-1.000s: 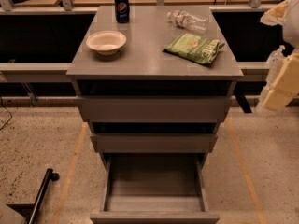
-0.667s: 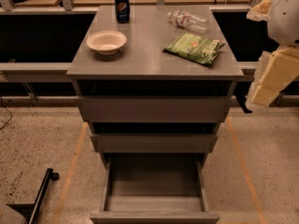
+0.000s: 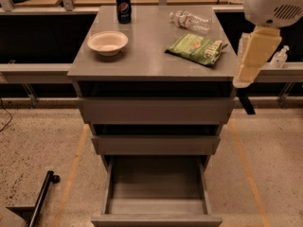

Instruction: Place green jalapeno chip bag into bottom drawer

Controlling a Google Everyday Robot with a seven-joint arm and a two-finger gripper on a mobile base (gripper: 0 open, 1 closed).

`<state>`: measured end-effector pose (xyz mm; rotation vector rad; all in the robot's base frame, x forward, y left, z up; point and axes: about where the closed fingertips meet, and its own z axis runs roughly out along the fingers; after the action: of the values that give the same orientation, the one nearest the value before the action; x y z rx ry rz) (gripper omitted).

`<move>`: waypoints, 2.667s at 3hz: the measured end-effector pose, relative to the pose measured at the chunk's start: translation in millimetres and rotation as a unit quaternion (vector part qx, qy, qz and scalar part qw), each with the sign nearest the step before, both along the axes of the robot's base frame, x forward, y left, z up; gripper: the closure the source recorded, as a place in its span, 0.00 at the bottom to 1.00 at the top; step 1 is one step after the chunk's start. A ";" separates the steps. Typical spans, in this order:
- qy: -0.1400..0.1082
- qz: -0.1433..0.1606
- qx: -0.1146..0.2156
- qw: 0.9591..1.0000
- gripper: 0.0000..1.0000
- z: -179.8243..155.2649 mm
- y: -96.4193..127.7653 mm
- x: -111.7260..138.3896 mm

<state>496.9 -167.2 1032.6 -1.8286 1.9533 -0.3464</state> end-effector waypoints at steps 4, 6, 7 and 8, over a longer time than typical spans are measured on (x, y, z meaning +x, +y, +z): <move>-0.021 -0.057 0.159 0.985 0.00 -53.7 -27.0 58.6; -0.044 -0.080 0.184 0.979 0.00 -76.1 -48.0 141.0; -0.046 -0.081 0.182 0.979 0.00 -77.1 -49.4 147.0; -0.045 -0.110 0.196 0.973 0.00 -84.9 -49.7 153.7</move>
Offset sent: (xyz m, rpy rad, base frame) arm 0.0268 -0.0188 -0.0501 0.2962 0.0007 -0.1276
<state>650.6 -216.9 947.8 -1.3326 1.9950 -0.0968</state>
